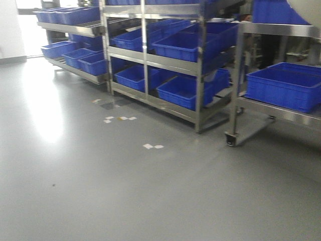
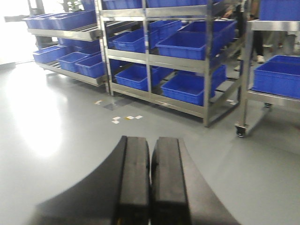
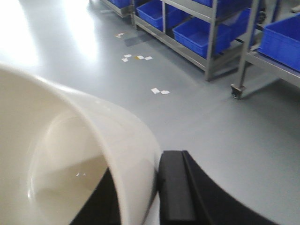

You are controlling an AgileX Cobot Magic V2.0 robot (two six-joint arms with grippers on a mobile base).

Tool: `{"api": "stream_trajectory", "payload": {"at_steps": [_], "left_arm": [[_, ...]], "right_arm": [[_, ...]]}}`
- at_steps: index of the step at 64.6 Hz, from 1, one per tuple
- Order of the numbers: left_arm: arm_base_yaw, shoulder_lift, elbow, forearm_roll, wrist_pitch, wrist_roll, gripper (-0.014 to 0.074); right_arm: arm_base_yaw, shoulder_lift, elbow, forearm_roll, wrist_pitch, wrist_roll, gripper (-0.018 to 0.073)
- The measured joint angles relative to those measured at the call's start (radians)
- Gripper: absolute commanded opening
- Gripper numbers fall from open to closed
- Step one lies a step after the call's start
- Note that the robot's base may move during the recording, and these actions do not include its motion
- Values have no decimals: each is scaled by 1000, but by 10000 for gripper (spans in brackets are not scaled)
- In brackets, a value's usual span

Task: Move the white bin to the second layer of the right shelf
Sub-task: 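Turn and drive along the shelves of blue crates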

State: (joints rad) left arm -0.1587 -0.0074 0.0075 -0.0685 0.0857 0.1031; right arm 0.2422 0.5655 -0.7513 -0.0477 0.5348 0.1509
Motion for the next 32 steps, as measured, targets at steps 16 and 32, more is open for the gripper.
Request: {"api": "stream_trajectory", "payload": {"at_steps": [16,32], "left_arm": [[0,0,0,0,0,0,85],[0,0,0,0,0,0,85]], "right_arm": [[0,0,0,0,0,0,48],[0,0,0,0,0,0,48]]}}
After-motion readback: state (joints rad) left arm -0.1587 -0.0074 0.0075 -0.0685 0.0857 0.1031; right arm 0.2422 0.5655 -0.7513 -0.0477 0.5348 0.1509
